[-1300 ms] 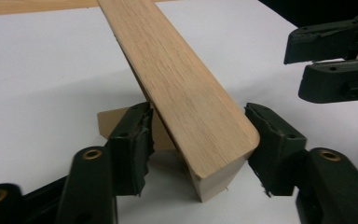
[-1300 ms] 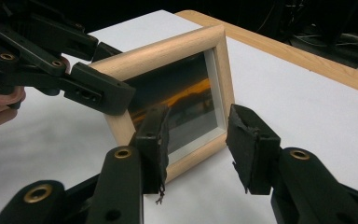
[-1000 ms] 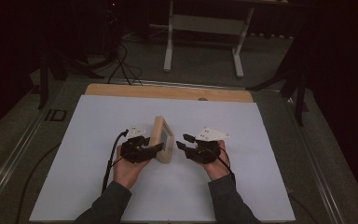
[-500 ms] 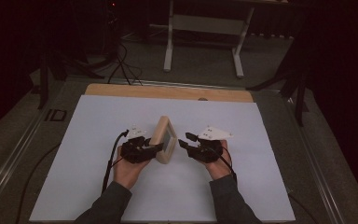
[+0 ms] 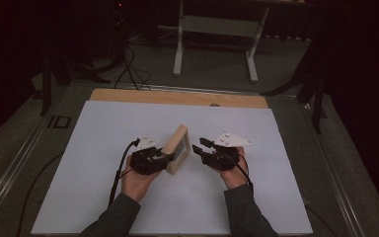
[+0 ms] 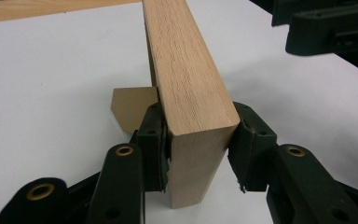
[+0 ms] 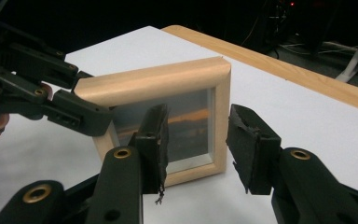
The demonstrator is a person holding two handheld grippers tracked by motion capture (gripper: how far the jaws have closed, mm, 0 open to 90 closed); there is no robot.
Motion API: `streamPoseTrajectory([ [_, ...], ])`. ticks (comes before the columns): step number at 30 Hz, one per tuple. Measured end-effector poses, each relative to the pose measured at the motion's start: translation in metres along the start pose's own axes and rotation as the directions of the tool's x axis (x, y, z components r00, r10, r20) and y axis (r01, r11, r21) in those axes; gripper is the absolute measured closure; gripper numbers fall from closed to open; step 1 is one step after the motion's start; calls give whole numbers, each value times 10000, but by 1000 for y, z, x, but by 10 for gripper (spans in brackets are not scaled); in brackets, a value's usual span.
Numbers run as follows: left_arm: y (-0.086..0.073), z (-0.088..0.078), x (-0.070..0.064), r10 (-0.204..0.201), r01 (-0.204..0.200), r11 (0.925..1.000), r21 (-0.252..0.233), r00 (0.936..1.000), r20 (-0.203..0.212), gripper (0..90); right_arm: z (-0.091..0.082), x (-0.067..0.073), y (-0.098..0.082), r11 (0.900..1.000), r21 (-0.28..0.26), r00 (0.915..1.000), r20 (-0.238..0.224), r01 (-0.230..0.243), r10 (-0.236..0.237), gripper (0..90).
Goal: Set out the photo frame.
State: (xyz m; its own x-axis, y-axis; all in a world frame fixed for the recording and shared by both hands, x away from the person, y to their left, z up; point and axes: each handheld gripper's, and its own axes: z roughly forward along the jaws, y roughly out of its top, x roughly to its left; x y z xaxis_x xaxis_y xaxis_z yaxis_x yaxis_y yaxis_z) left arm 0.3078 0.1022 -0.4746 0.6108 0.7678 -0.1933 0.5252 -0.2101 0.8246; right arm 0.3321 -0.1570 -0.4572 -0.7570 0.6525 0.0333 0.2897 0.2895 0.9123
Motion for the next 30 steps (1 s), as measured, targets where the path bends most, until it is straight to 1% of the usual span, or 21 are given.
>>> streamPoseTrajectory([
  [2, 0, 0, 0, 0, 0, 10000, 0, 10000, 0, 605, -1, 0, 0, 10000, -18, 10000, 15, -30, 30, 576],
  [3, -1, 0, -3, 273, -273, 9996, -29, 9996, -58, 605, -2, -1, 1, 10000, -64, 10000, 43, -62, 63, 576],
  [4, -1, 0, -3, 273, -273, 9996, -29, 9996, -58, 606, -3, -1, 1, 9999, -92, 10000, 60, -59, 59, 576],
  [5, -1, 1, -6, 461, -462, 9989, -62, 9989, -107, 605, -3, -1, 2, 9999, -122, 10000, 73, -54, 55, 576],
  [7, -2, 1, -8, 654, -655, 9978, -60, 9977, -170, 606, -4, -2, 2, 9999, -147, 9999, 102, -76, 78, 576],
  [8, -2, 1, -8, 654, -655, 9978, -60, 9977, -170, 606, -4, -2, 2, 9999, -147, 9999, 102, -76, 78, 576],
  [9, -2, 1, -10, 756, -757, 9971, -73, 9969, -214, 607, -5, -2, 2, 9998, -199, 9999, 130, -79, 82, 575],
  [10, -2, 1, -10, 756, -757, 9971, -73, 9969, -214, 606, -5, -2, 2, 9998, -199, 9999, 130, -79, 82, 575],
  [11, -3, 2, -12, 849, -851, 9963, -76, 9961, -226, 607, -5, -2, 3, 9998, -197, 9998, 157, -94, 97, 575],
  [12, -3, 2, -12, 849, -851, 9963, -76, 9961, -226, 607, -5, -2, 3, 9998, -197, 9998, 157, -94, 97, 575],
  [13, -3, 2, -14, 960, -962, 9953, -98, 9950, -264, 607, -6, -3, 3, 9997, -215, 9998, 184, -102, 106, 574],
  [14, -3, 2, -14, 960, -962, 9953, -98, 9950, -264, 607, -6, -3, 3, 9997, -215, 9998, 184, -102, 106, 574],
  [17, -4, 2, -18, 1227, -1231, 9924, -89, 9918, -356, 607, -7, -3, 4, 9995, -282, 9997, 209, -128, 134, 571],
  [23, -5, 3, -26, 1490, -1497, 9886, -146, 9880, -407, 607, -9, -3, 5, 9993, -357, 9996, 255, -103, 112, 572],
  [25, -7, 3, -31, 1651, -1659, 9860, -154, 9853, -440, 607, -9, -3, 6, 9993, -368, 9996, 259, -101, 111, 579],
  [30, -9, 5, -41, 1937, -1940, 9808, -178, 9810, -139, 607, -10, -3, 6, 9991, -416, 9993, 341, -104, 118, 621],
])
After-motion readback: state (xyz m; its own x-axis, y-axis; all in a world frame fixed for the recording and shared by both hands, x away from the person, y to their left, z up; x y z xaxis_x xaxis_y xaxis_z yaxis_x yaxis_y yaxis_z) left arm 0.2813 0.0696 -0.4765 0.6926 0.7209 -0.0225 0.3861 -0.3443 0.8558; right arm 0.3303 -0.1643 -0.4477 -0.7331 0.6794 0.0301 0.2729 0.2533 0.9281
